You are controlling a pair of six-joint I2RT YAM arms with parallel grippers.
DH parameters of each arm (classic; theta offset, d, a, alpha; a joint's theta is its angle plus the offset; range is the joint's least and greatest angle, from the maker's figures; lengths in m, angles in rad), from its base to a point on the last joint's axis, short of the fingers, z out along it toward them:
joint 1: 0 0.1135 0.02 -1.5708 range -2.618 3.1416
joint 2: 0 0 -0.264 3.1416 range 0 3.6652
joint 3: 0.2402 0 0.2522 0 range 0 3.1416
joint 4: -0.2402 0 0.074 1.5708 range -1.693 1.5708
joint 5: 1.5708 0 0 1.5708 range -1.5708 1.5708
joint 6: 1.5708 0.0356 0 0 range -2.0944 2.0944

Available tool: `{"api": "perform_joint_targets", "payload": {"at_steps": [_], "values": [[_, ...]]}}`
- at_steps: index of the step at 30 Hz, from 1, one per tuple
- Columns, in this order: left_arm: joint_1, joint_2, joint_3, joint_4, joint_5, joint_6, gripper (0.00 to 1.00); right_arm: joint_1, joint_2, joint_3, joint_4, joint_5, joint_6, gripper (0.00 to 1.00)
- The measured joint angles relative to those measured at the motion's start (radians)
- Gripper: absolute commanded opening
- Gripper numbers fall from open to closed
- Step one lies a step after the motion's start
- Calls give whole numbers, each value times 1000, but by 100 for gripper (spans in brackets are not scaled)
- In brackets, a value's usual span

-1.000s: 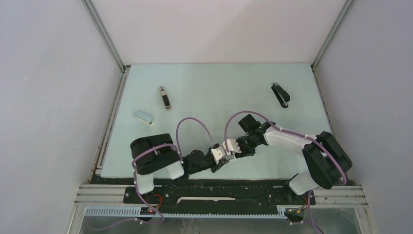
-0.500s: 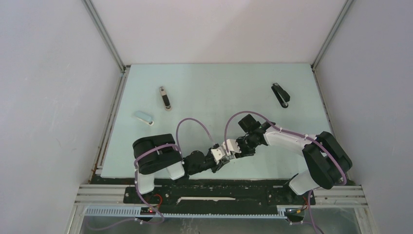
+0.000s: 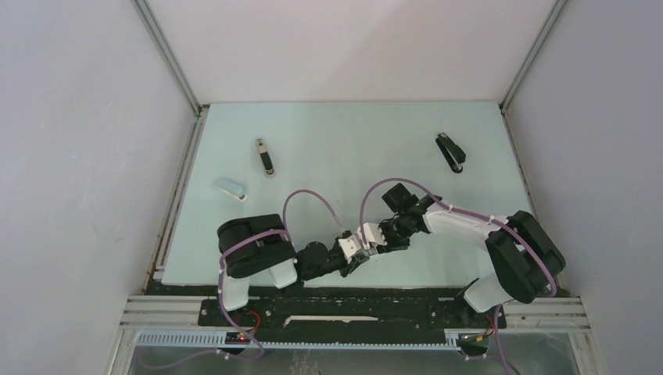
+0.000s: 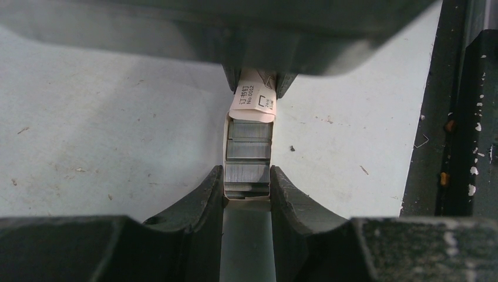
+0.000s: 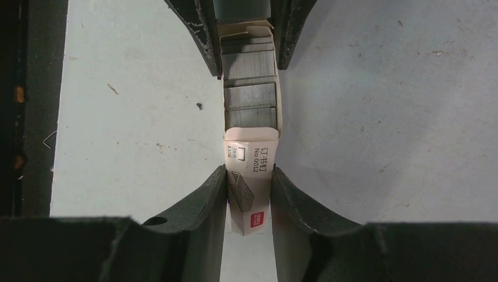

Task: Unload the staples from the stapler
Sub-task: Close the staple box at the center of the board.

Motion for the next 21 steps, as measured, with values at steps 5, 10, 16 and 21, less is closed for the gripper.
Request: {"api": "perform_joint_targets", "payload": {"at_steps": [5, 10, 16, 21], "values": [[3, 15, 2, 20, 14, 8, 25, 0, 0, 0, -4, 2, -1, 39], [5, 31, 6, 41, 24, 9, 26, 0, 0, 1, -10, 3, -1, 39], [19, 39, 8, 51, 62, 19, 25, 0, 0, 1, -15, 3, -1, 39], [38, 42, 11, 51, 112, 31, 26, 0, 0, 1, -19, 3, 3, 39]]}}
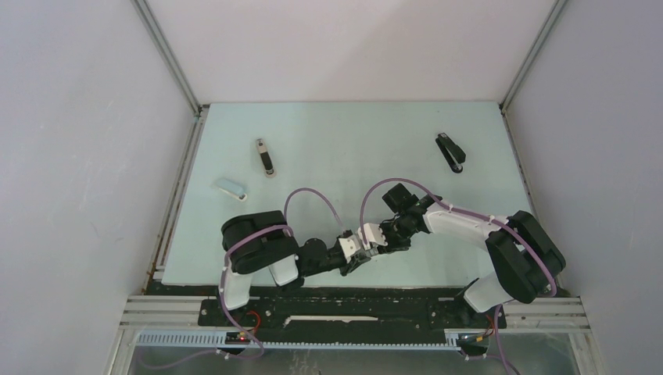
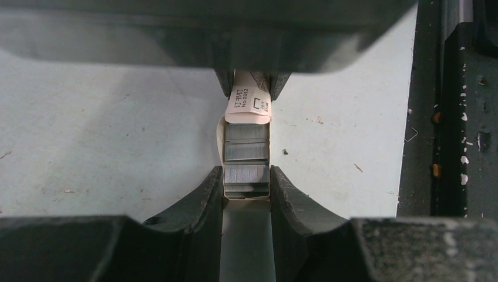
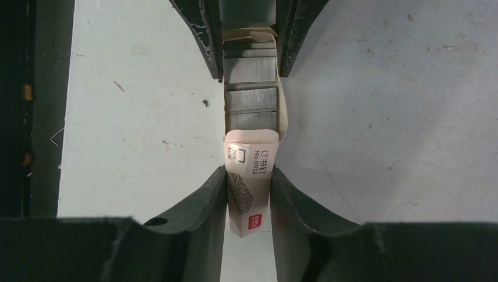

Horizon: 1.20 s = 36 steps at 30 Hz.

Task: Unload the staples from the stapler
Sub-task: Close the staple box at the center of the board.

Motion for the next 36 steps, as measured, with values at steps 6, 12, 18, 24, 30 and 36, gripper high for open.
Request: {"api": "perform_joint_targets", "payload": {"at_steps": [6, 12, 18, 24, 30, 36], "values": [[16, 9, 5, 6, 42, 2, 26, 0, 0, 0, -2, 2, 8, 39], [23, 27, 10, 29, 59, -9, 27, 0, 0, 0, -5, 7, 11, 40], [27, 34, 11, 37, 66, -24, 27, 0, 0, 0, -6, 8, 11, 40], [50, 40, 18, 39, 120, -29, 26, 0, 0, 0, -10, 9, 13, 39], [72, 40, 23, 35, 169, -34, 26, 0, -1, 0, -15, 8, 11, 39], [80, 45, 29, 33, 194, -35, 26, 0, -2, 0, -16, 10, 22, 40]]}}
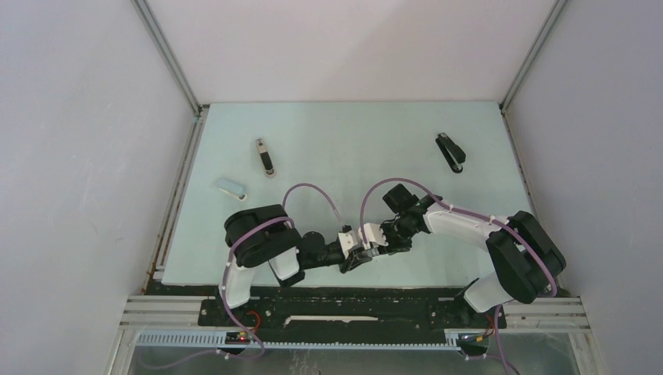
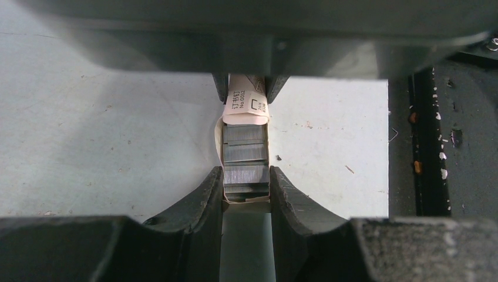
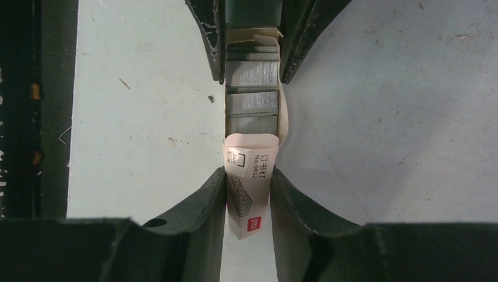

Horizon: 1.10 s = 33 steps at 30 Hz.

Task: Unload the staples from the stapler
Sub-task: Close the staple box at the center of the board.

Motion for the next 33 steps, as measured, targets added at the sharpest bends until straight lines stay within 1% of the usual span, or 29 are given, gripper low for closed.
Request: {"api": "perform_joint_targets", "payload": {"at_steps": [4, 8, 20, 33], "values": [[2, 2, 0, 2, 2, -1, 28, 0, 0, 0, 0, 0, 2, 43], [2, 6, 0, 8, -2, -1, 31, 0, 0, 0, 0, -1, 2, 48], [1, 6, 0, 8, -9, -1, 30, -2, -1, 0, 3, -3, -2, 63], [-10, 6, 28, -21, -29, 1, 30, -36, -14, -4, -26, -18, -30, 75]]}}
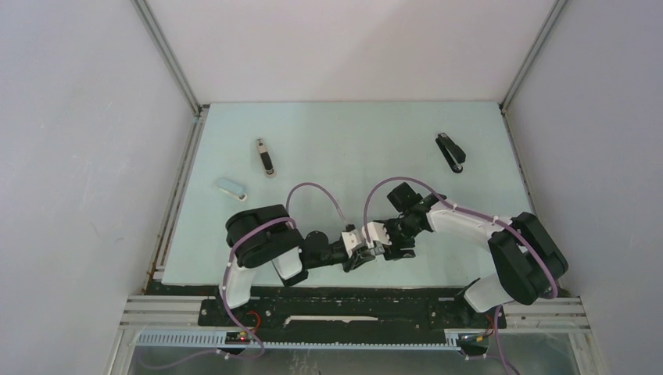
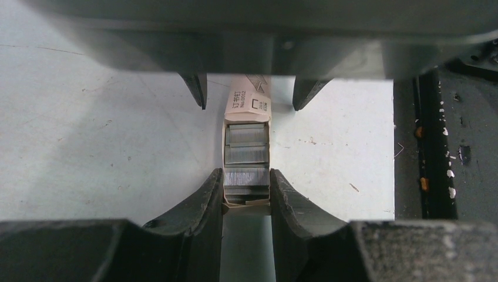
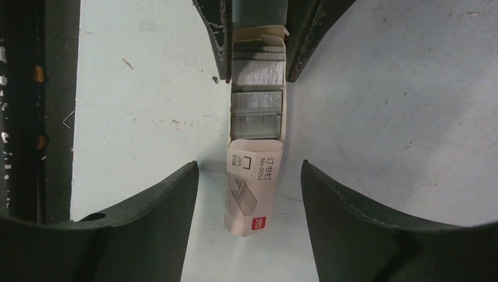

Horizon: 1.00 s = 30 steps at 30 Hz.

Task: Unload the staples from the stapler
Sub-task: Close the staple box at the center of the board.

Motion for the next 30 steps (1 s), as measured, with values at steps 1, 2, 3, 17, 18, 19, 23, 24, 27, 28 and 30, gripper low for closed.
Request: {"api": "perform_joint_targets", "payload": {"at_steps": [1, 2, 3, 17, 18, 19, 23, 24, 27, 28, 30], "values": [[-1, 0, 4, -3, -1, 0, 30, -4, -1, -1, -2, -4, -2, 76], [-2, 0, 7, -5, -2, 0, 29, -9, -2, -2, -5, -8, -5, 77], [-3, 0, 10, -8, -3, 0, 29, -12, -2, -2, -9, -10, -10, 77], [-4, 0, 27, -34, -14, 0, 29, -38, -3, -12, -30, -37, -64, 74], [-4, 0, 27, -34, -15, 0, 29, -38, -3, -12, -30, -37, -64, 73], [-4, 0, 27, -34, -15, 0, 29, -38, -3, -12, -31, -38, -64, 72], [-4, 0, 27, -34, -18, 0, 28, -37, -3, -12, -31, -38, -64, 66], [-5, 0, 27, -34, -19, 0, 28, -37, -3, -12, -31, -37, -64, 65], [-5, 0, 27, -34, -21, 0, 28, -36, -3, -12, -29, -36, -63, 64], [-6, 0, 27, -34, -21, 0, 28, -35, -3, -12, -29, -35, -63, 65], [-6, 0, 27, -34, -21, 0, 28, -35, -3, -12, -27, -34, -63, 68]]}}
